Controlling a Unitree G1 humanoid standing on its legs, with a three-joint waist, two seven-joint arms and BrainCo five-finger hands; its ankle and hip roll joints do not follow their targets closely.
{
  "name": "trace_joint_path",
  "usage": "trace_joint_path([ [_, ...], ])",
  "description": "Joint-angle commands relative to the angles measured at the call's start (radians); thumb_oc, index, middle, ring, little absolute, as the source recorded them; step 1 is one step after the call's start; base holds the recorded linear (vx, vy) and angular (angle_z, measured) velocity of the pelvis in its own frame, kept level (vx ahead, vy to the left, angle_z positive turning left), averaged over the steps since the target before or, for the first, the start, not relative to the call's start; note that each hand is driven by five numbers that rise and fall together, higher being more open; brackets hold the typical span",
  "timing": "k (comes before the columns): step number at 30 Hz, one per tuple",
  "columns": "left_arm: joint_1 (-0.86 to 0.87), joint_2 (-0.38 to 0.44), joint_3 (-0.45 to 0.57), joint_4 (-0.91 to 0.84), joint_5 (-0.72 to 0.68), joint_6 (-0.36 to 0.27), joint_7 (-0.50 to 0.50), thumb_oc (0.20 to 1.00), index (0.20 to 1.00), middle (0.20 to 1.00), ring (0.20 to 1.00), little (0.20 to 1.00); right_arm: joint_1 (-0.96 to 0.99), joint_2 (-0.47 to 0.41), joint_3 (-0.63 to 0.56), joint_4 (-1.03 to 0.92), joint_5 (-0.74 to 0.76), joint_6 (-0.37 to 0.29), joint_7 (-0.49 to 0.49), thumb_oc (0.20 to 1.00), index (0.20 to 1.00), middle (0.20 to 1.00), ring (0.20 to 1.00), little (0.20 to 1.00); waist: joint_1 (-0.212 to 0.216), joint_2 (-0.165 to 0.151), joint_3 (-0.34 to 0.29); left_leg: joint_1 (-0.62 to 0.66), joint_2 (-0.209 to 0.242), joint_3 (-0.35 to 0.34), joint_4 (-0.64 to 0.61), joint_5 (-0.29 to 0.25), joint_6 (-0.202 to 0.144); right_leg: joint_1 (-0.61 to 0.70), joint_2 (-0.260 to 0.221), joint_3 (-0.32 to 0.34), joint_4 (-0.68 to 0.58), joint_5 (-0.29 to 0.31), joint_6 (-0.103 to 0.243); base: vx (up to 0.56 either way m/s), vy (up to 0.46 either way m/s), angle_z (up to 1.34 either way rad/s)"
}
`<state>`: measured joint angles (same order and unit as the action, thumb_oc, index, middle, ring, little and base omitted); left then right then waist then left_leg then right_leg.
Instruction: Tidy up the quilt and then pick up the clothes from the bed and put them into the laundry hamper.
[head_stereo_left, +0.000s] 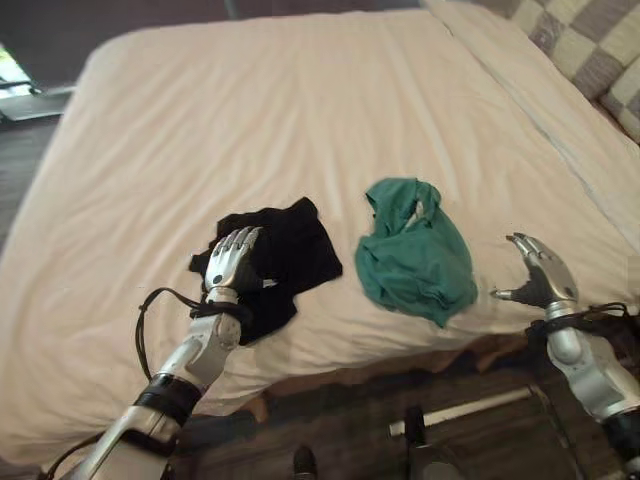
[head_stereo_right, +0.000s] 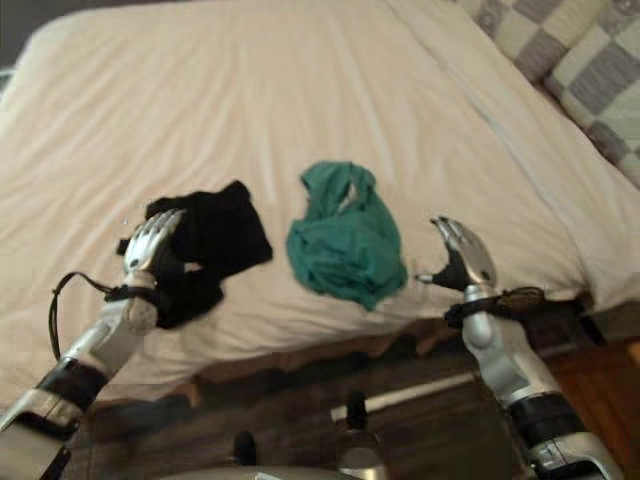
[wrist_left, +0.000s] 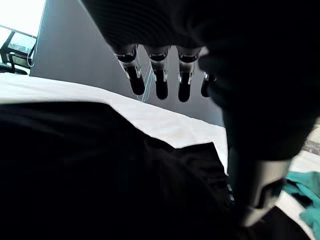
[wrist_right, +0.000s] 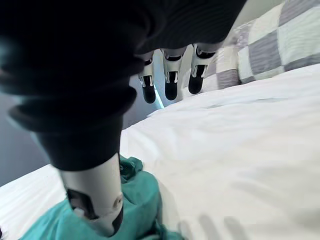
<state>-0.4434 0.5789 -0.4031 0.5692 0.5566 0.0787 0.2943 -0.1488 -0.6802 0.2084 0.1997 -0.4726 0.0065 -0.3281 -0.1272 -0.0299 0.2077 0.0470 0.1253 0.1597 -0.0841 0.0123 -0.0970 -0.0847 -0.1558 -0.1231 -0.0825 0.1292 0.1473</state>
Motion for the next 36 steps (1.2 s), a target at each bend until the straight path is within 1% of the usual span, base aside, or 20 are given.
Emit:
trace_joint_path([
  [1,-0.150,0.004,-0.009,0.184,0.092,0.071,-0.016,0.827,0.827,0.827,0.827,0.827,-0.033,-0.014,-0.015,-0.060,-0.008,-0.003,-0.021,1.000,1.000,1.000,1.000,1.000,-0.007,-0.045,0.079,-0.037,0.042,0.007,0.002,-0.019,-0.034,-0.042,-0.041,0.055,0.038,-0.070,0.102,-0.08,-0.003,-0.24],
  [2,-0.172,-0.010,-0.015,0.251,0.103,0.084,-0.024,0.570,0.570,0.570,0.570,0.570,-0.026,-0.012,-0.015,-0.068,-0.007,-0.004,-0.020,1.000,1.000,1.000,1.000,1.000,-0.010,-0.050,0.085,-0.044,0.043,0.008,0.002,-0.017,-0.035,-0.051,-0.041,0.054,0.041,-0.069,0.102,-0.03,-0.003,-0.12],
  [3,-0.174,-0.010,-0.016,0.252,0.103,0.084,-0.023,0.457,0.457,0.457,0.457,0.457,-0.026,-0.012,-0.016,-0.068,-0.007,-0.004,-0.019,1.000,1.000,1.000,1.000,1.000,-0.009,-0.050,0.085,-0.044,0.042,0.008,0.002,-0.017,-0.035,-0.052,-0.041,0.054,0.041,-0.069,0.102,-0.07,-0.019,-0.08],
  [4,-0.183,-0.027,-0.013,0.353,0.121,0.102,-0.045,0.200,0.200,0.200,0.200,0.200,-0.013,-0.010,-0.025,-0.082,0.000,-0.005,-0.023,1.000,1.000,1.000,1.000,1.000,-0.012,-0.058,0.095,-0.052,0.043,0.009,0.001,-0.014,-0.036,-0.059,-0.044,0.049,0.041,-0.064,0.104,-0.04,-0.016,-0.02],
  [9,-0.108,-0.046,0.040,0.419,0.087,0.103,-0.055,0.200,0.200,0.200,0.200,0.200,-0.009,-0.009,-0.041,-0.121,0.011,-0.014,-0.026,1.000,1.000,1.000,1.000,1.000,0.004,-0.063,0.097,-0.052,0.047,0.006,-0.002,-0.011,-0.041,-0.056,-0.050,0.037,0.039,-0.061,0.101,-0.02,-0.013,-0.01],
  [10,-0.024,-0.054,0.079,0.392,0.051,0.099,-0.055,0.200,0.200,0.200,0.200,0.200,-0.035,-0.017,-0.032,-0.124,0.000,-0.009,-0.018,1.000,1.000,1.000,1.000,1.000,0.026,-0.060,0.093,-0.048,0.048,-0.001,-0.002,-0.011,-0.042,-0.047,-0.052,0.030,0.041,-0.065,0.095,0.00,0.000,0.00],
  [11,-0.019,-0.053,0.082,0.388,0.051,0.099,-0.055,0.200,0.200,0.200,0.200,0.200,-0.037,-0.018,-0.027,-0.122,0.001,-0.009,-0.018,1.000,1.000,1.000,1.000,1.000,0.023,-0.060,0.092,-0.047,0.049,-0.001,-0.002,-0.012,-0.043,-0.046,-0.051,0.029,0.041,-0.066,0.095,0.02,-0.054,0.15],
  [12,0.086,-0.066,0.117,0.340,-0.003,0.085,-0.045,0.200,0.200,0.200,0.200,0.200,-0.090,-0.029,-0.006,-0.095,-0.012,0.007,-0.006,1.000,1.000,1.000,1.000,1.000,0.054,-0.055,0.091,-0.045,0.049,-0.010,-0.003,-0.012,-0.043,-0.036,-0.053,0.023,0.044,-0.073,0.088,0.01,-0.036,0.20],
  [13,0.095,-0.064,0.122,0.334,-0.005,0.085,-0.046,0.200,0.200,0.200,0.200,0.200,-0.095,-0.029,0.002,-0.090,-0.012,0.007,-0.007,1.000,1.000,1.000,1.000,1.000,0.049,-0.055,0.090,-0.043,0.049,-0.011,-0.003,-0.013,-0.044,-0.034,-0.052,0.022,0.044,-0.074,0.088,0.01,-0.061,0.15],
  [15,0.255,-0.069,0.184,0.203,-0.128,0.040,-0.011,0.200,0.200,0.200,0.200,0.200,-0.214,-0.035,0.061,0.008,-0.010,0.037,-0.003,1.000,1.000,1.000,1.000,1.000,0.098,-0.041,0.100,-0.046,0.047,-0.036,-0.003,-0.007,-0.046,-0.024,-0.054,0.004,0.065,-0.091,0.079,-0.01,-0.048,0.10],
  [16,0.257,-0.069,0.186,0.201,-0.128,0.041,-0.011,0.200,0.200,0.200,0.200,0.200,-0.217,-0.034,0.064,0.010,-0.010,0.037,-0.004,1.000,1.000,1.000,1.000,1.000,0.096,-0.041,0.100,-0.046,0.047,-0.037,-0.003,-0.007,-0.046,-0.023,-0.054,0.004,0.066,-0.092,0.079,-0.07,-0.059,0.34],
  [17,0.357,-0.061,0.222,0.110,-0.209,-0.002,-0.002,0.200,0.200,0.200,0.200,0.200,-0.293,-0.030,0.094,0.101,0.008,0.061,-0.005,1.000,1.000,1.000,1.000,1.000,0.139,-0.025,0.118,-0.059,0.045,-0.064,-0.003,0.004,-0.051,-0.024,-0.058,-0.016,0.087,-0.103,0.072,-0.08,-0.052,0.31],
  [19,0.428,-0.063,0.245,0.065,-0.279,-0.039,0.002,0.200,0.200,0.200,0.200,0.200,-0.348,-0.003,0.105,0.194,0.062,0.075,-0.014,1.000,1.000,1.000,1.000,1.000,0.170,-0.006,0.132,-0.072,0.041,-0.095,-0.002,0.015,-0.056,-0.024,-0.066,-0.043,0.104,-0.112,0.066,-0.07,-0.060,0.35],
  [23,0.532,-0.065,0.277,0.028,-0.382,-0.082,-0.010,0.200,0.200,0.200,0.200,0.200,-0.443,0.060,0.119,0.439,0.191,0.091,-0.030,1.000,1.000,1.000,1.000,1.000,0.241,0.036,0.147,-0.108,0.039,-0.154,-0.002,0.042,-0.067,-0.023,-0.081,-0.105,0.130,-0.124,0.062,-0.03,-0.069,0.60],
  [27,0.545,-0.102,0.288,0.060,-0.474,-0.094,-0.025,0.200,0.200,0.200,0.200,0.200,-0.489,0.143,0.127,0.675,0.305,0.094,-0.014,1.000,1.000,1.000,1.000,1.000,0.282,0.069,0.143,-0.140,0.042,-0.211,-0.003,0.065,-0.077,-0.012,-0.085,-0.167,0.146,-0.144,0.056,-0.01,-0.072,0.48],
  [28,0.541,-0.110,0.286,0.076,-0.486,-0.093,-0.036,0.200,0.200,0.200,0.200,0.200,-0.490,0.167,0.135,0.726,0.315,0.093,0.003,0.664,0.664,0.664,0.664,0.664,0.289,0.076,0.138,-0.145,0.043,-0.226,-0.003,0.069,-0.079,-0.008,-0.083,-0.181,0.151,-0.151,0.055,-0.01,-0.054,0.46],
  [29,0.540,-0.119,0.282,0.110,-0.494,-0.089,-0.046,0.200,0.200,0.200,0.200,0.200,-0.494,0.191,0.151,0.766,0.314,0.092,0.020,0.200,0.200,0.200,0.200,0.200,0.293,0.082,0.133,-0.151,0.044,-0.239,-0.003,0.072,-0.082,-0.004,-0.082,-0.195,0.156,-0.159,0.052,-0.01,-0.041,0.51],
  [31,0.541,-0.124,0.277,0.137,-0.492,-0.086,-0.045,0.200,0.200,0.200,0.200,0.200,-0.490,0.220,0.155,0.785,0.325,0.092,0.032,0.200,0.200,0.200,0.200,0.200,0.296,0.083,0.129,-0.154,0.045,-0.249,-0.003,0.076,-0.082,-0.002,-0.080,-0.202,0.160,-0.164,0.050,-0.01,-0.024,0.45],
  [33,0.551,-0.154,0.277,0.214,-0.515,-0.076,-0.051,0.200,0.200,0.200,0.200,0.200,-0.457,0.311,0.217,0.770,0.315,0.070,0.073,0.200,0.200,0.200,0.200,0.200,0.316,0.087,0.120,-0.151,0.051,-0.270,-0.003,0.075,-0.085,0.005,-0.069,-0.207,0.173,-0.187,0.042,0.01,-0.037,0.12],
  [36,0.545,-0.169,0.277,0.219,-0.532,-0.077,-0.053,0.200,0.200,0.200,0.200,0.200,-0.428,0.323,0.264,0.718,0.258,0.050,0.081,0.200,0.200,0.200,0.200,0.200,0.334,0.091,0.118,-0.167,0.054,-0.286,0.002,0.089,-0.093,0.019,-0.070,-0.240,0.168,-0.198,0.037,-0.01,-0.046,0.03],
])
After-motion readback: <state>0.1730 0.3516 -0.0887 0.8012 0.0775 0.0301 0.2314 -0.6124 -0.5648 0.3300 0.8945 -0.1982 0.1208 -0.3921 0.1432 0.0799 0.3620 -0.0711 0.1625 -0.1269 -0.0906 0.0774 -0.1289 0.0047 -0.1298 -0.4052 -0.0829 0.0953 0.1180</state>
